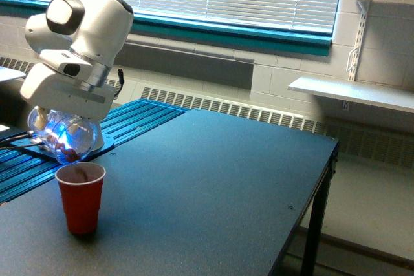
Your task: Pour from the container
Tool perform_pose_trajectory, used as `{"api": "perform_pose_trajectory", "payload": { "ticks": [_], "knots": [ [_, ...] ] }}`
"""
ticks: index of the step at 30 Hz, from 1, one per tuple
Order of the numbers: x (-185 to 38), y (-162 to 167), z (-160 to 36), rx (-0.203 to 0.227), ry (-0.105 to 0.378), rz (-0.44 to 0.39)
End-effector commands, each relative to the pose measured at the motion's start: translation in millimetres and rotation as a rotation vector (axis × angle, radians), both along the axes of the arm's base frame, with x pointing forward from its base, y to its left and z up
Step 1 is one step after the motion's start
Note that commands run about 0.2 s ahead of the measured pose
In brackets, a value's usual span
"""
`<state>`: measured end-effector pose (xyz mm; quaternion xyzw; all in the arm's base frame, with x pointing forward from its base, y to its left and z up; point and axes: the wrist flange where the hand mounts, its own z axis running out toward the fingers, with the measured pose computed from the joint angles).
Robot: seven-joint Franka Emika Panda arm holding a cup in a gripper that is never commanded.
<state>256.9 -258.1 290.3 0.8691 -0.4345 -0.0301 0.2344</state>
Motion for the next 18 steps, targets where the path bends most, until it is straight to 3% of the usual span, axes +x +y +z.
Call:
{"api": "perform_pose_trajectory", "payload": {
  "ticks": [1, 18],
  "knots": [
    [4.6, 1.7, 1.8, 0.007, 0.027, 0.048],
    [4.5, 4.8, 0.9, 0.036, 0.005, 0.053]
  ]
}}
